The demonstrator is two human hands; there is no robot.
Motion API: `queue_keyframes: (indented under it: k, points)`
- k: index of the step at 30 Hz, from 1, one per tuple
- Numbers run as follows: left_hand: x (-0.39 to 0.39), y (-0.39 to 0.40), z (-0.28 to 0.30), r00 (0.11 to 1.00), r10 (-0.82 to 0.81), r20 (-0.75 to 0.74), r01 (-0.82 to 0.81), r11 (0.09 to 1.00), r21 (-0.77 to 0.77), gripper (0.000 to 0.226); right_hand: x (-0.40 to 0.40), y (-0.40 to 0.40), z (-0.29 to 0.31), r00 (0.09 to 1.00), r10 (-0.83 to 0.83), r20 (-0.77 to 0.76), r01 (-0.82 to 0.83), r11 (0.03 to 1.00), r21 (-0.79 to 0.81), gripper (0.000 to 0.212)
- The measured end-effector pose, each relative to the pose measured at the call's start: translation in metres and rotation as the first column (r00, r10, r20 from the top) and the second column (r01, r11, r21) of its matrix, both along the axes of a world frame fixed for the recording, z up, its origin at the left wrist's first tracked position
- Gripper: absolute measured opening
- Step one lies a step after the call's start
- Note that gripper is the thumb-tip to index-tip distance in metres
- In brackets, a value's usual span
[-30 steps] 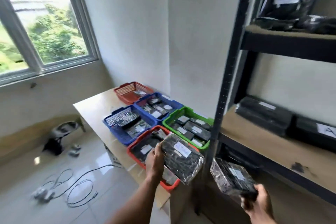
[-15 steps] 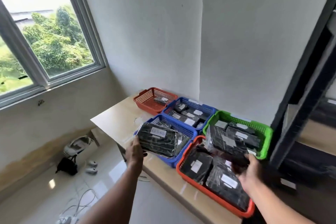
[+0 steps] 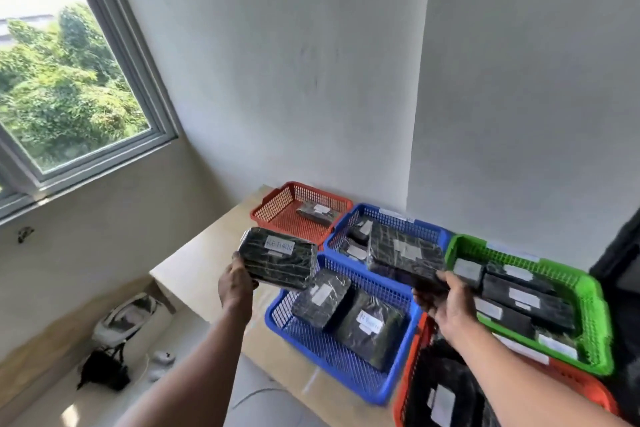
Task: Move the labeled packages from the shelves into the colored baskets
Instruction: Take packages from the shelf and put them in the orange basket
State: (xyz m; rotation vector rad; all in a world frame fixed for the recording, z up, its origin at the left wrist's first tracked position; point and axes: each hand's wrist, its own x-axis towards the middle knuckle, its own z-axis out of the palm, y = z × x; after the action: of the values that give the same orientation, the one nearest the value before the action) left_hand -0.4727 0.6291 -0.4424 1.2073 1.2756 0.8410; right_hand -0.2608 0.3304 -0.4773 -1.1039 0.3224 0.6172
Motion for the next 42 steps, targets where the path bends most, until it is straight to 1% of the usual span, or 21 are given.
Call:
queue_keyframes:
  k: [4, 8, 11, 13, 15, 17, 18, 20, 22, 24, 25, 28, 30, 31, 33, 34, 36, 37, 39, 42]
  points:
    - [0.025, 0.068, 0.001, 0.999, -0.009, -0.033, 0.009, 1.0, -0.001, 0.044, 0.02, 0.053, 0.001, 1.0, -0.007, -0.011, 0.007, 1.0, -0.005, 0.019]
    - [0.06, 0.13, 0.001, 0.997, -0.048, -0.053, 0.049, 0.999, 0.012, 0.041, 0.038, 0.085, -0.01, 0.999, -0.046, -0.018, 0.045, 0.998, -0.044, 0.017]
    - [0.096, 0.18, -0.007, 0.992, -0.118, -0.053, 0.117, 0.993, -0.012, 0.039, 0.055, 0.107, -0.023, 0.992, -0.125, -0.026, 0.123, 0.99, -0.063, 0.014]
    - [0.123, 0.21, -0.019, 0.981, -0.189, -0.029, 0.188, 0.981, -0.044, 0.034, 0.063, 0.119, -0.026, 0.983, -0.182, -0.034, 0.179, 0.981, -0.075, 0.014]
    - [0.151, 0.239, -0.035, 0.955, -0.29, -0.056, 0.285, 0.956, -0.072, 0.032, 0.071, 0.135, -0.03, 0.967, -0.254, -0.035, 0.249, 0.963, -0.097, 0.014]
    - [0.178, 0.264, -0.054, 0.899, -0.424, -0.112, 0.413, 0.905, -0.107, 0.034, 0.078, 0.155, -0.03, 0.949, -0.313, -0.034, 0.308, 0.944, -0.117, 0.015]
    - [0.19, 0.272, -0.063, 0.865, -0.478, -0.154, 0.468, 0.878, -0.097, 0.035, 0.079, 0.163, -0.027, 0.944, -0.329, -0.033, 0.323, 0.939, -0.12, 0.015]
    - [0.21, 0.285, -0.075, 0.777, -0.559, -0.29, 0.565, 0.822, -0.073, 0.039, 0.084, 0.187, -0.024, 0.932, -0.362, -0.033, 0.355, 0.926, -0.131, 0.015]
    - [0.227, 0.293, -0.082, 0.708, -0.558, -0.432, 0.587, 0.806, -0.08, 0.036, 0.088, 0.211, -0.022, 0.92, -0.39, -0.031, 0.383, 0.914, -0.131, 0.014]
    - [0.241, 0.298, -0.093, 0.648, -0.56, -0.516, 0.613, 0.786, -0.083, 0.036, 0.09, 0.233, -0.022, 0.912, -0.41, -0.032, 0.403, 0.906, -0.128, 0.015]
    - [0.247, 0.298, -0.096, 0.617, -0.574, -0.539, 0.626, 0.773, -0.106, 0.035, 0.091, 0.243, -0.022, 0.908, -0.418, -0.034, 0.41, 0.903, -0.13, 0.015]
    - [0.266, 0.302, -0.112, 0.577, -0.587, -0.568, 0.644, 0.755, -0.126, 0.034, 0.097, 0.271, -0.023, 0.908, -0.417, -0.036, 0.409, 0.902, -0.14, 0.013]
    - [0.274, 0.301, -0.111, 0.548, -0.615, -0.567, 0.645, 0.742, -0.183, 0.034, 0.102, 0.289, -0.023, 0.911, -0.412, -0.034, 0.402, 0.902, -0.155, 0.012]
    - [0.277, 0.301, -0.112, 0.518, -0.628, -0.58, 0.642, 0.734, -0.221, 0.036, 0.106, 0.297, -0.023, 0.911, -0.411, -0.033, 0.401, 0.902, -0.163, 0.011]
    - [0.281, 0.301, -0.125, 0.434, -0.656, -0.617, 0.66, 0.698, -0.278, 0.043, 0.112, 0.311, -0.022, 0.916, -0.4, -0.027, 0.39, 0.904, -0.175, 0.011]
    - [0.283, 0.303, -0.139, 0.384, -0.682, -0.623, 0.686, 0.662, -0.302, 0.049, 0.116, 0.319, -0.023, 0.919, -0.395, -0.025, 0.384, 0.906, -0.18, 0.012]
    - [0.285, 0.306, -0.159, 0.244, -0.724, -0.645, 0.755, 0.559, -0.342, 0.059, 0.124, 0.333, -0.023, 0.927, -0.375, -0.014, 0.365, 0.911, -0.194, 0.01]
    - [0.285, 0.306, -0.165, 0.183, -0.738, -0.649, 0.775, 0.515, -0.366, 0.057, 0.128, 0.34, -0.023, 0.932, -0.361, -0.008, 0.353, 0.914, -0.199, 0.009]
    - [0.28, 0.302, -0.15, 0.084, -0.733, -0.675, 0.811, 0.444, -0.381, 0.042, 0.134, 0.353, -0.023, 0.941, -0.337, 0.012, 0.333, 0.921, -0.201, 0.008]
    - [0.278, 0.305, -0.144, -0.006, -0.723, -0.69, 0.822, 0.39, -0.415, 0.031, 0.143, 0.374, -0.024, 0.957, -0.287, 0.044, 0.289, 0.931, -0.224, 0.006]
